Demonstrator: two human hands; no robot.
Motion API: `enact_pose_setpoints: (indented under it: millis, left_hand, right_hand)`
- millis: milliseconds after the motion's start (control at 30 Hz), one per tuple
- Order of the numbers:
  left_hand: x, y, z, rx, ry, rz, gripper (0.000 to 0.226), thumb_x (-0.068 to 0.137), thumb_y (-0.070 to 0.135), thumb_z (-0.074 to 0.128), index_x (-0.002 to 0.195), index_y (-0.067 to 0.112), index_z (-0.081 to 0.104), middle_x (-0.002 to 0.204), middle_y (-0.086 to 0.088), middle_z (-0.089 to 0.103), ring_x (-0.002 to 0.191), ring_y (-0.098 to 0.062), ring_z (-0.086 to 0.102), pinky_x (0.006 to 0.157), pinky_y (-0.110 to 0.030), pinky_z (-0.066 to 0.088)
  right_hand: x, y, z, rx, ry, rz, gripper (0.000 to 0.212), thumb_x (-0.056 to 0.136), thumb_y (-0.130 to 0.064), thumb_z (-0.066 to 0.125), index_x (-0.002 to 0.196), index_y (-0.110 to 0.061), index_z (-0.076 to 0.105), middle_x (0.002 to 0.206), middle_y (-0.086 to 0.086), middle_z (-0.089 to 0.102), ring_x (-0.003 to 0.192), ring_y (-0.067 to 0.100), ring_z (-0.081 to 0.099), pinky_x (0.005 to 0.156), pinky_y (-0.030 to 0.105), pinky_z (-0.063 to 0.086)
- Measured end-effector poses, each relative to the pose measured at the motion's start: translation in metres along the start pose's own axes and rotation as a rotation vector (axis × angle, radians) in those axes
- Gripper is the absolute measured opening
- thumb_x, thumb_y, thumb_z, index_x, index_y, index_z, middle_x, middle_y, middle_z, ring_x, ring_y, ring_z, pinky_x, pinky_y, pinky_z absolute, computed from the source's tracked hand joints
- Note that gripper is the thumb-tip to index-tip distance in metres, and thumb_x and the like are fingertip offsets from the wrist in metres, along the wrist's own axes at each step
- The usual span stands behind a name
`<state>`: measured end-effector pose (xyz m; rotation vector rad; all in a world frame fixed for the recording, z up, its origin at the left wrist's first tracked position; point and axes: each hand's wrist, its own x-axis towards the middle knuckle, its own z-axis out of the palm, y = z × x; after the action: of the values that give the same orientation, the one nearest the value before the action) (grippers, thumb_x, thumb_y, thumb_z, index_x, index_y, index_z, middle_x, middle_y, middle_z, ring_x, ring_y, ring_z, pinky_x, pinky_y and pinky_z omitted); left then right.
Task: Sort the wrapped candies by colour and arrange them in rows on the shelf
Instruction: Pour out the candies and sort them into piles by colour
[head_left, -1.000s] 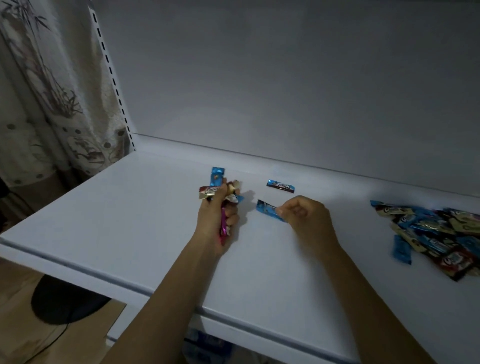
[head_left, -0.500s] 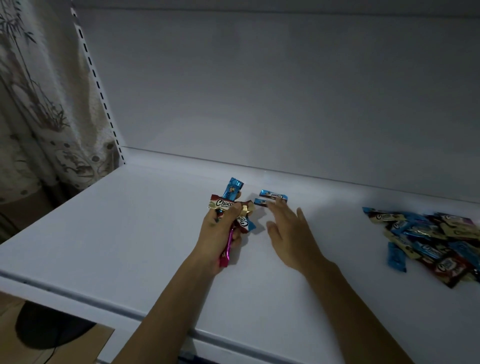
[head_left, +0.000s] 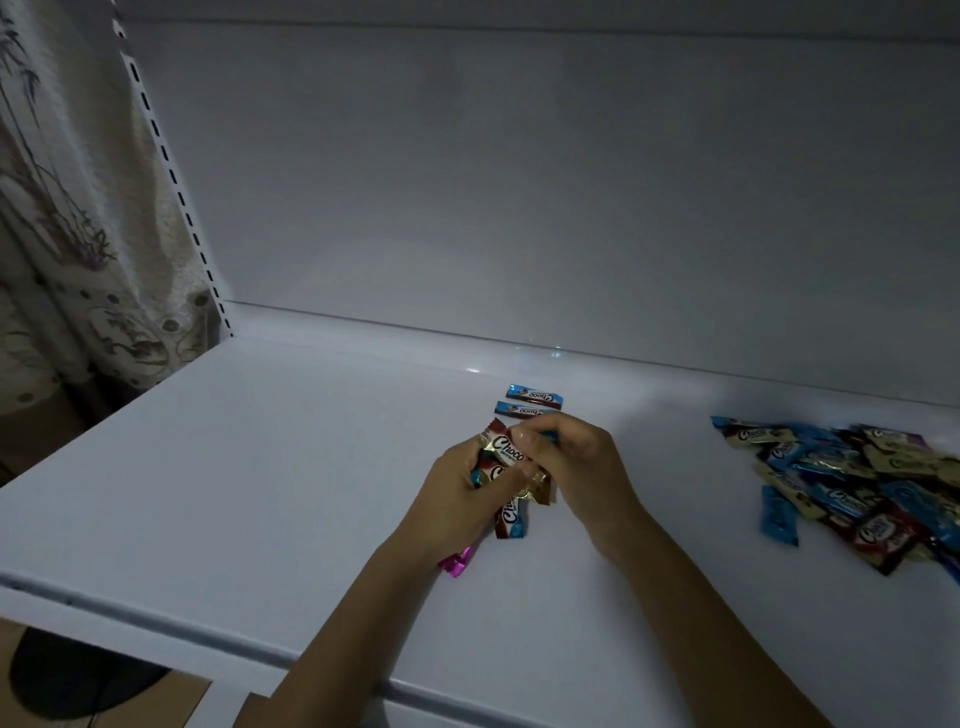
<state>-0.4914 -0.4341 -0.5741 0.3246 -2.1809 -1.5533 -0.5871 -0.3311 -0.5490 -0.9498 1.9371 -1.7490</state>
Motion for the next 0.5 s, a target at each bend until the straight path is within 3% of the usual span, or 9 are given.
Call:
enact_pose_setpoints:
  millis: [100,200,267,333,400,500]
  left_hand:
    - [-0.003,0.004,-0.001,-0.060,0.033,-0.007,0.008,0.094,0.015,0.056,0.098,0.017,0.063,0.088,0.005,0.072,0.082,-0.010,0.070,0.070,-0.020,0.053]
    - [-0.005,0.008,-0.005,-0.228,0.114,-0.057,0.013,0.095,0.019,0.054,0.102,0.017,0.064,0.087,0.006,0.073,0.082,-0.009,0.070,0.064,-0.017,0.052]
    - [-0.005,0.010,-0.006,-0.315,0.183,-0.118,0.015,0.095,0.024,0.053,0.105,0.020,0.064,0.087,0.007,0.073,0.081,-0.008,0.071,0.057,-0.017,0.051]
    - [-0.005,0.010,-0.007,-0.336,0.229,-0.168,0.011,0.094,0.028,0.053,0.098,0.023,0.062,0.081,0.010,0.072,0.077,-0.005,0.071,0.055,-0.018,0.052]
    - [-0.005,0.011,-0.008,-0.350,0.245,-0.195,0.010,0.093,0.030,0.053,0.096,0.024,0.061,0.081,0.009,0.072,0.073,-0.005,0.071,0.057,-0.019,0.054]
    - [-0.005,0.011,-0.007,-0.359,0.257,-0.208,0.013,0.094,0.030,0.053,0.099,0.022,0.062,0.087,0.004,0.073,0.074,-0.009,0.071,0.061,-0.023,0.056]
  right_hand:
    - [0.001,0.002,0.000,0.070,0.075,0.033,0.006,0.089,-0.014,0.062,0.087,-0.012,0.067,0.079,0.001,0.068,0.063,0.004,0.067,0.048,0.016,0.049]
    - [0.003,0.006,-0.005,0.075,0.241,0.030,0.011,0.090,-0.014,0.062,0.080,-0.014,0.067,0.053,-0.005,0.060,0.040,0.005,0.052,0.041,0.015,0.041]
    - [0.005,0.013,-0.012,0.055,0.355,0.015,0.008,0.089,-0.014,0.063,0.083,-0.013,0.067,0.060,0.001,0.063,0.038,0.005,0.048,0.041,0.015,0.041]
    - [0.009,0.021,-0.016,-0.034,0.412,-0.008,0.004,0.088,-0.012,0.064,0.087,-0.015,0.066,0.076,0.008,0.067,0.046,0.006,0.059,0.047,0.016,0.048]
    - [0.014,0.031,-0.014,-0.175,0.374,-0.020,0.012,0.090,-0.007,0.059,0.097,-0.012,0.066,0.092,0.012,0.069,0.066,0.010,0.068,0.057,0.016,0.054]
    - [0.024,0.038,-0.008,-0.416,0.279,-0.031,0.031,0.091,-0.003,0.055,0.121,-0.006,0.060,0.122,0.014,0.062,0.103,0.021,0.062,0.068,-0.001,0.044]
